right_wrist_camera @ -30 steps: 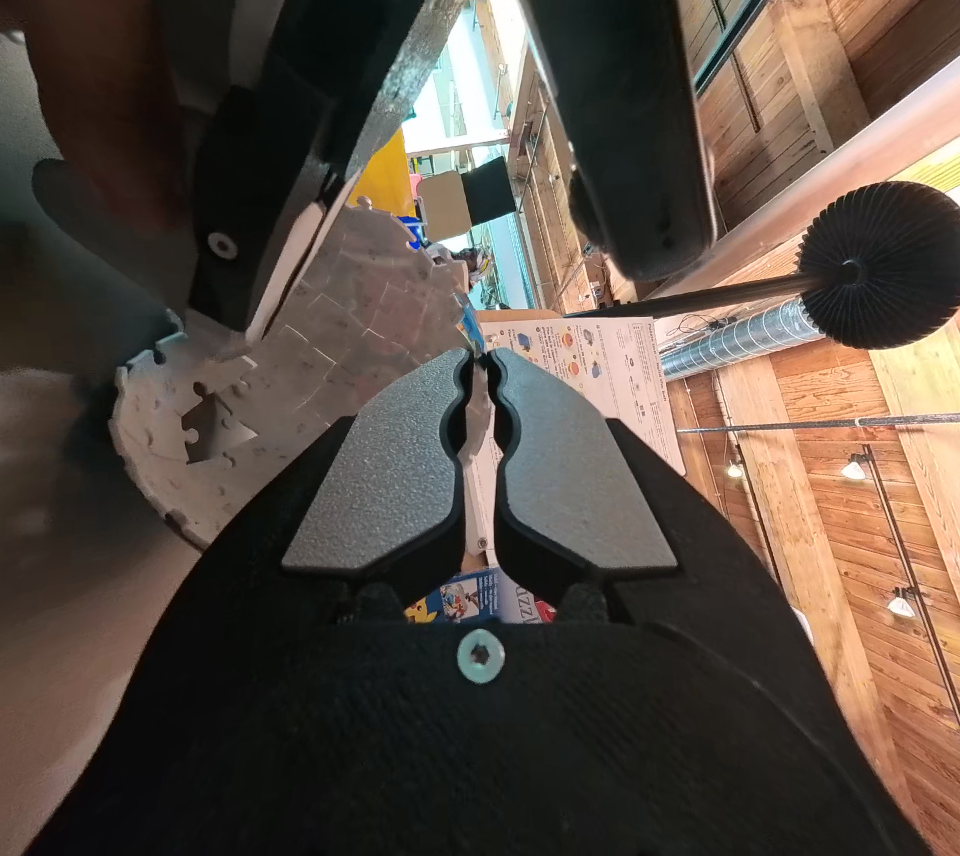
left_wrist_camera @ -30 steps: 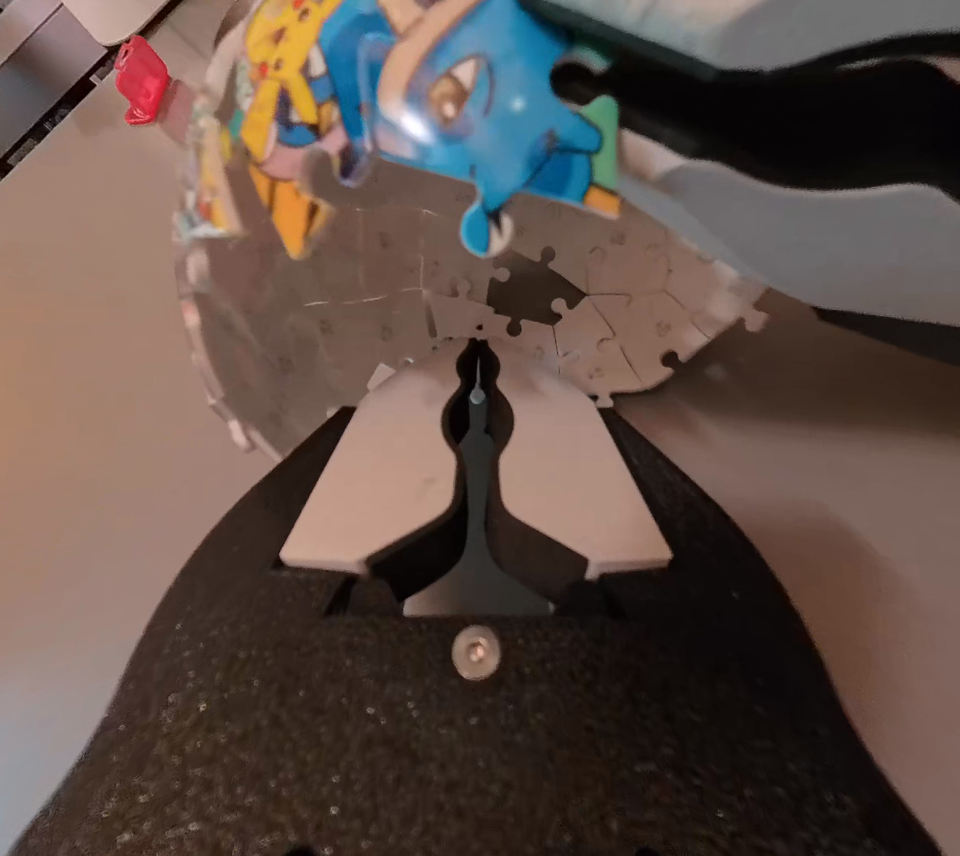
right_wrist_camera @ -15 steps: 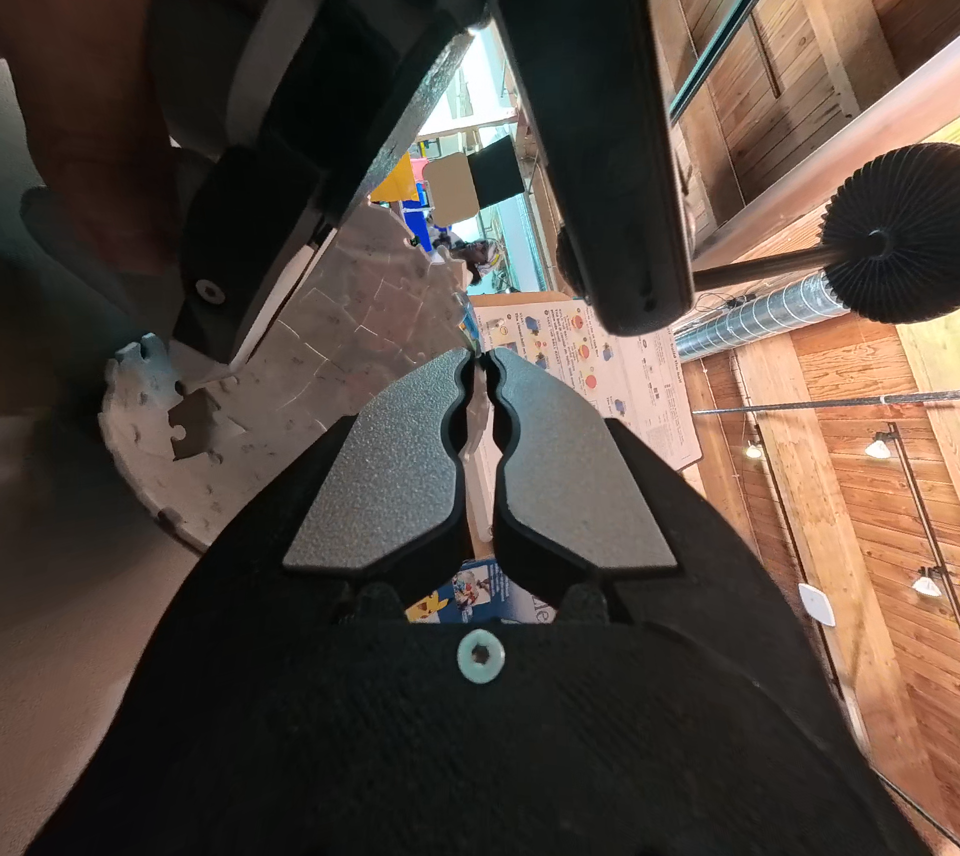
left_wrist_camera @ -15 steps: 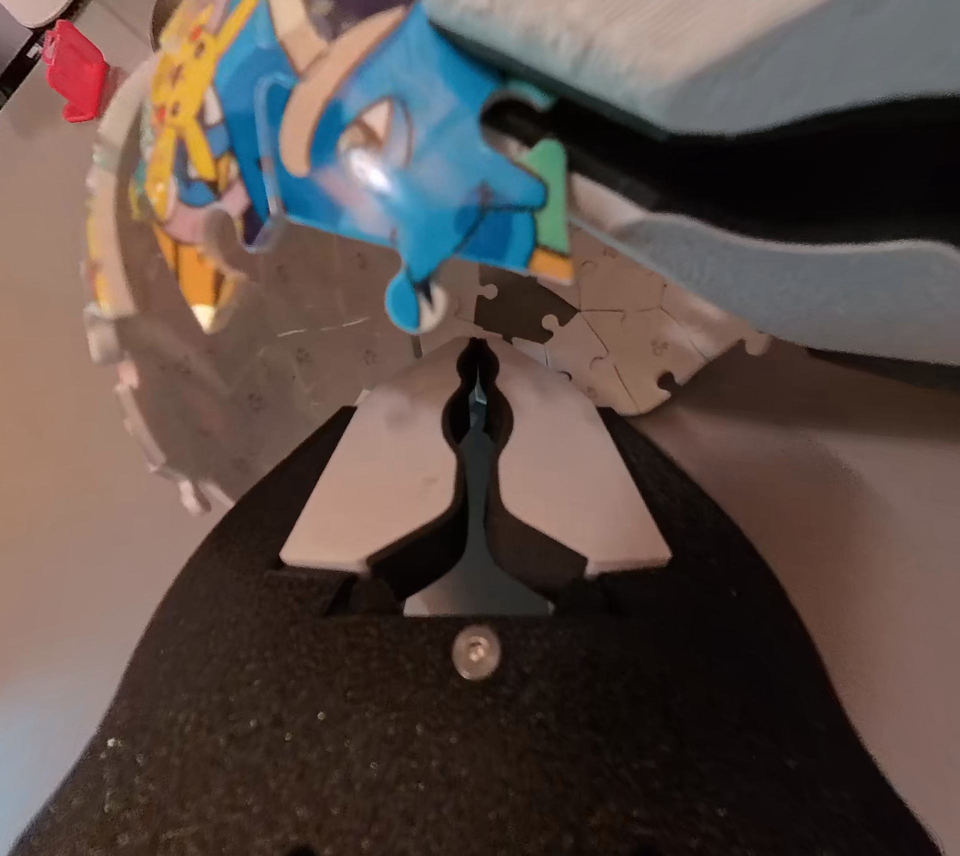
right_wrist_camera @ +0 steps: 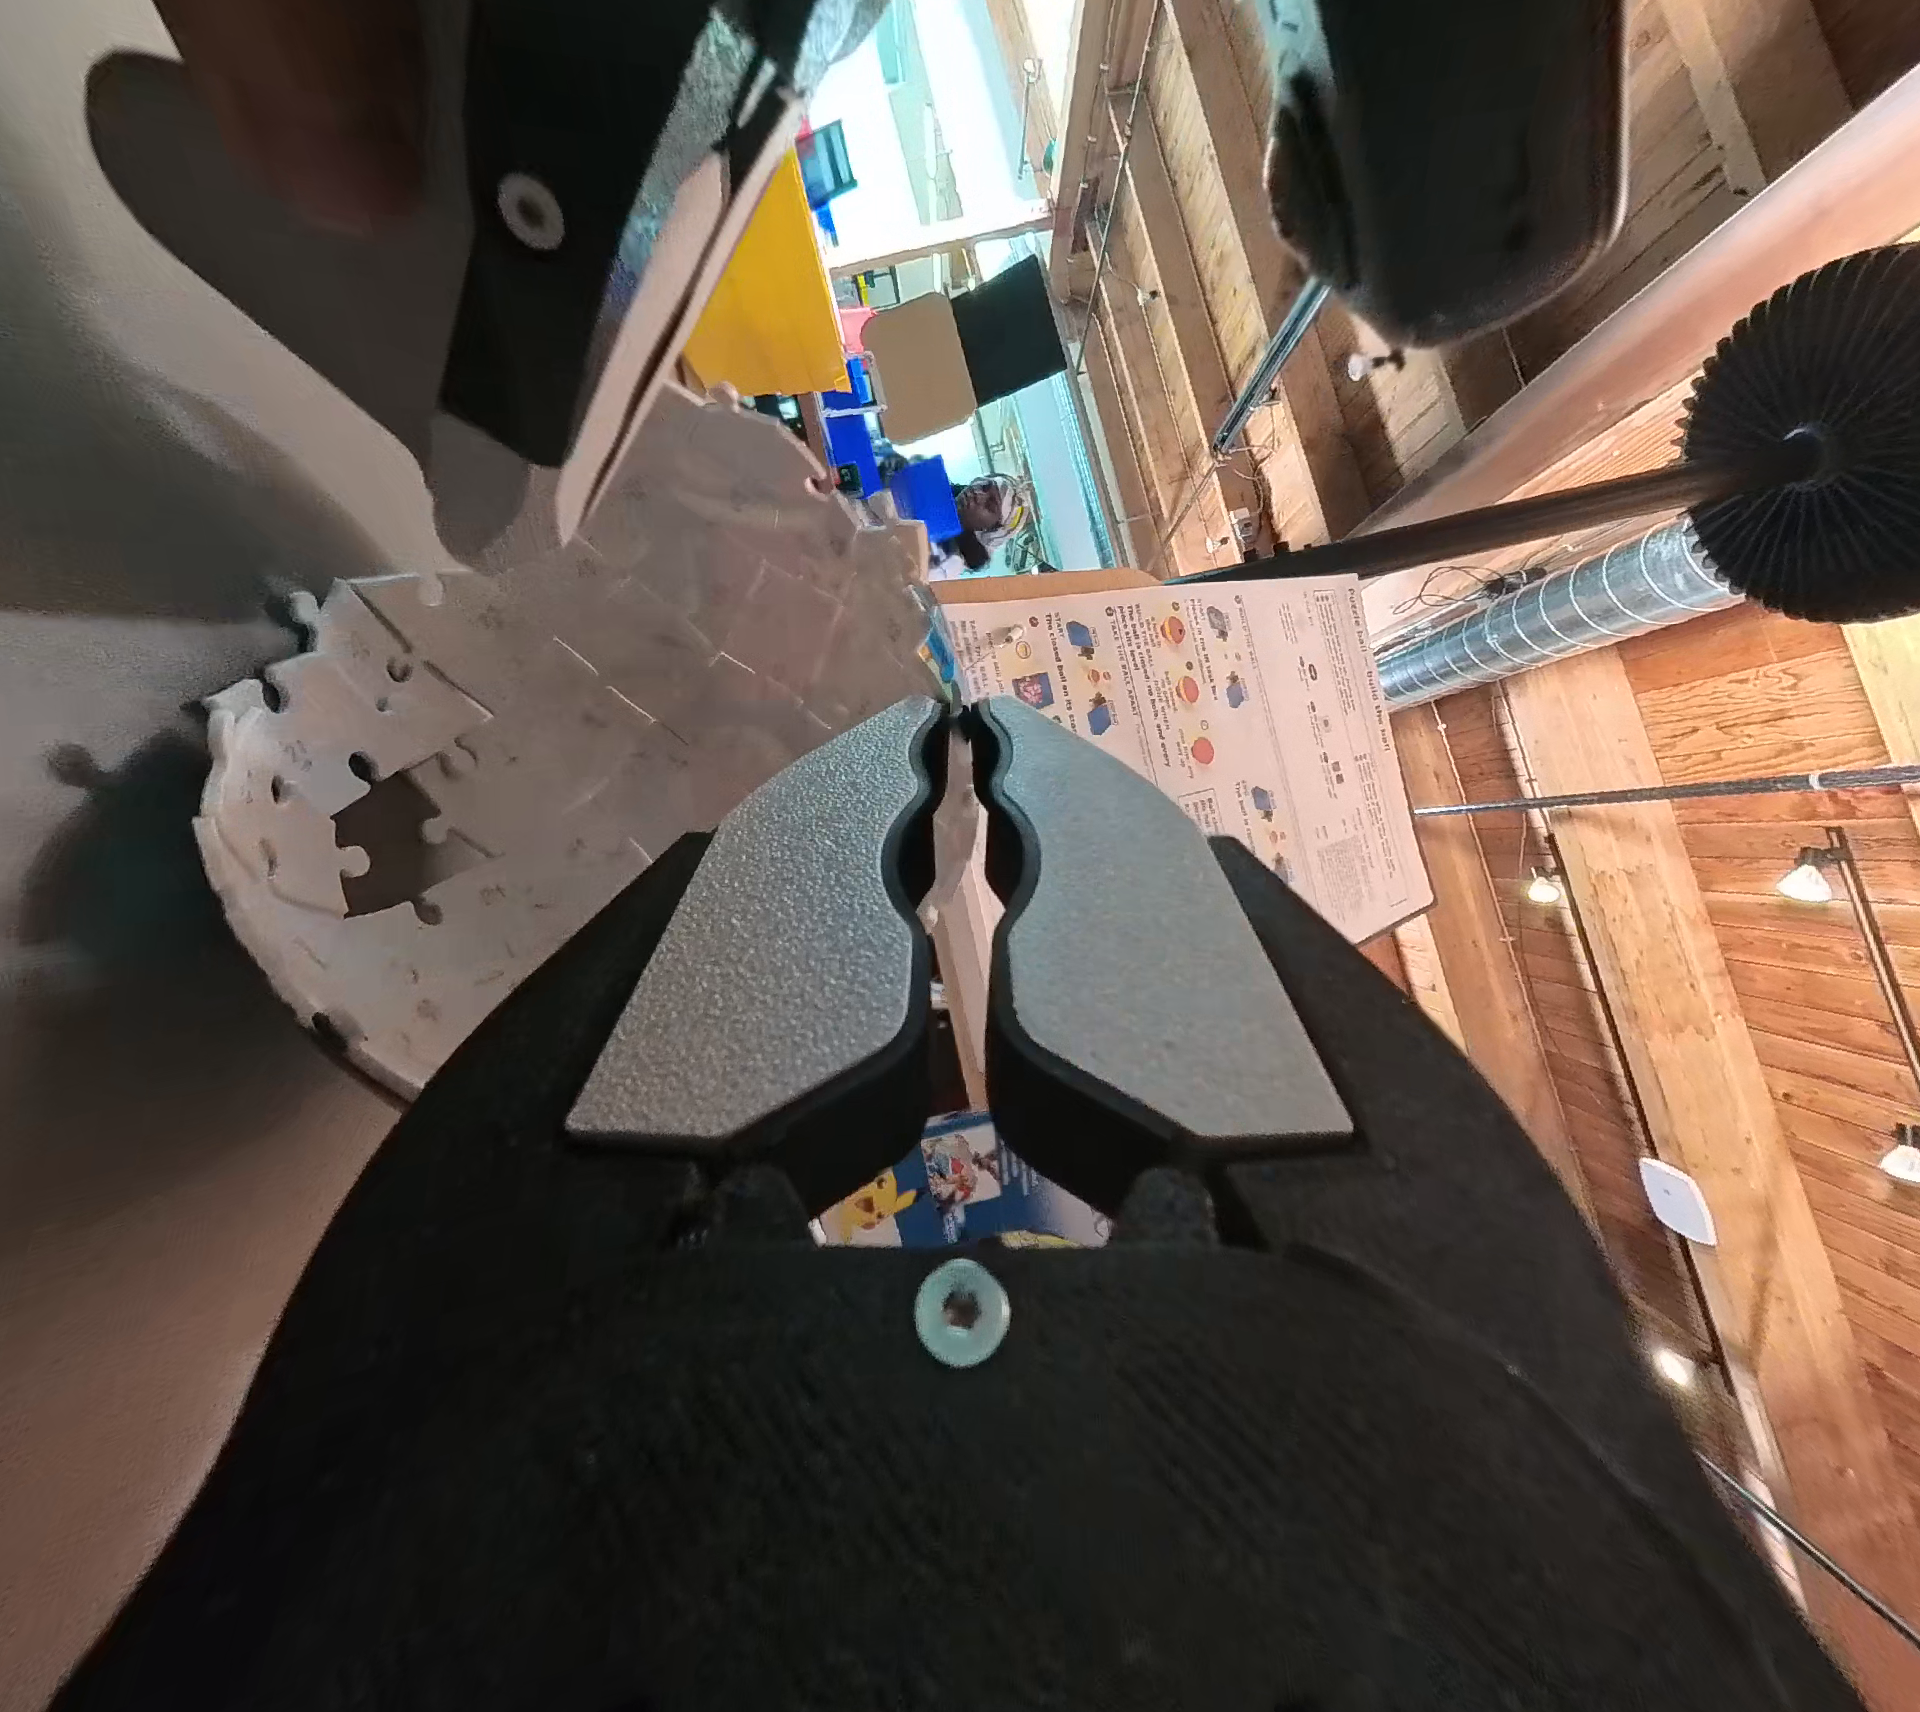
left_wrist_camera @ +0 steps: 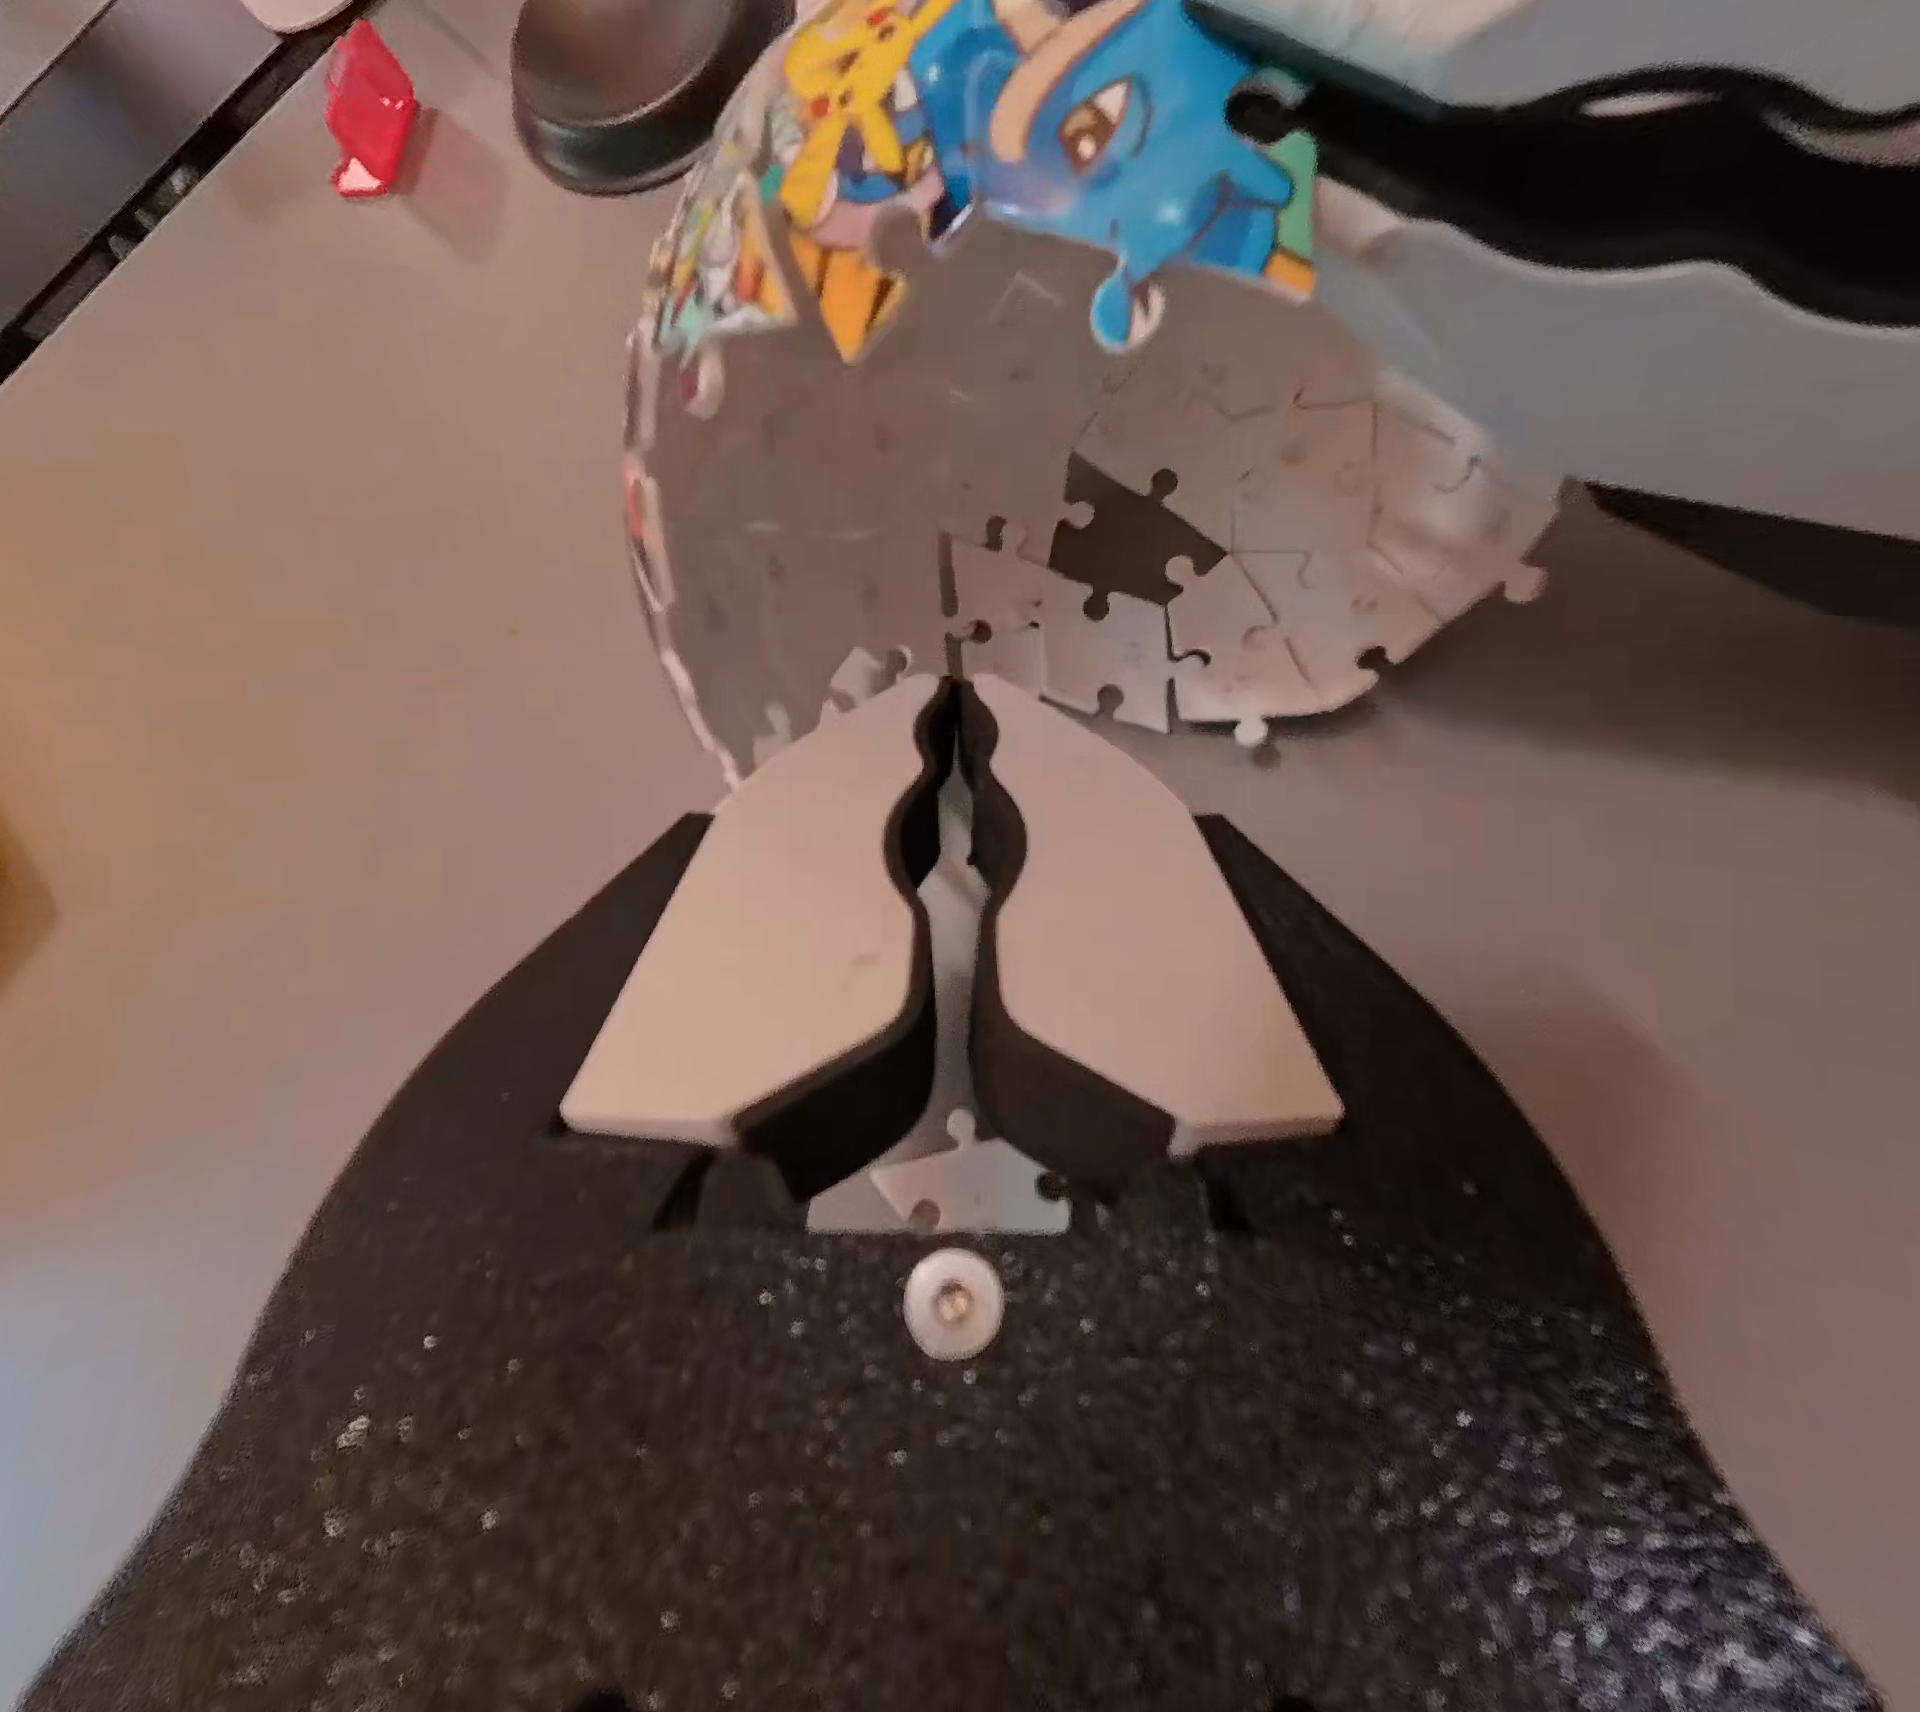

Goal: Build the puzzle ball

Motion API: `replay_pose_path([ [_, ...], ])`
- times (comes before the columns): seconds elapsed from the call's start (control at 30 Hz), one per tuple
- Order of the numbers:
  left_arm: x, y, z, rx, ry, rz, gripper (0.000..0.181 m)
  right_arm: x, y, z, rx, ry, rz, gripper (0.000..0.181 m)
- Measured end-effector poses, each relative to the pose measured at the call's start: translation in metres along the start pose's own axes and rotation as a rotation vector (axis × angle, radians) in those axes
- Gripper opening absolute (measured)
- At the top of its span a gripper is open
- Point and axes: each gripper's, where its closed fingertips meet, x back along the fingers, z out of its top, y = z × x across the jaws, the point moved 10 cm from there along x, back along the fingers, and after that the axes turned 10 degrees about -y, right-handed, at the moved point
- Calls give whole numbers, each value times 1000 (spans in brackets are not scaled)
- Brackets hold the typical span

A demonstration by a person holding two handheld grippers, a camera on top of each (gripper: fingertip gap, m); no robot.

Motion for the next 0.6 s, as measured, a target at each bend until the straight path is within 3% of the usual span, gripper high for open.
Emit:
replay_pose_path([
  [0.33, -14, 21, 1, -51, 8, 48, 0, -3, 0, 1, 1, -8, -2, 3],
  [0.6, -29, 15, 5, -26, 8, 105, 0, -14, 4, -1, 32, -11, 42, 3],
])
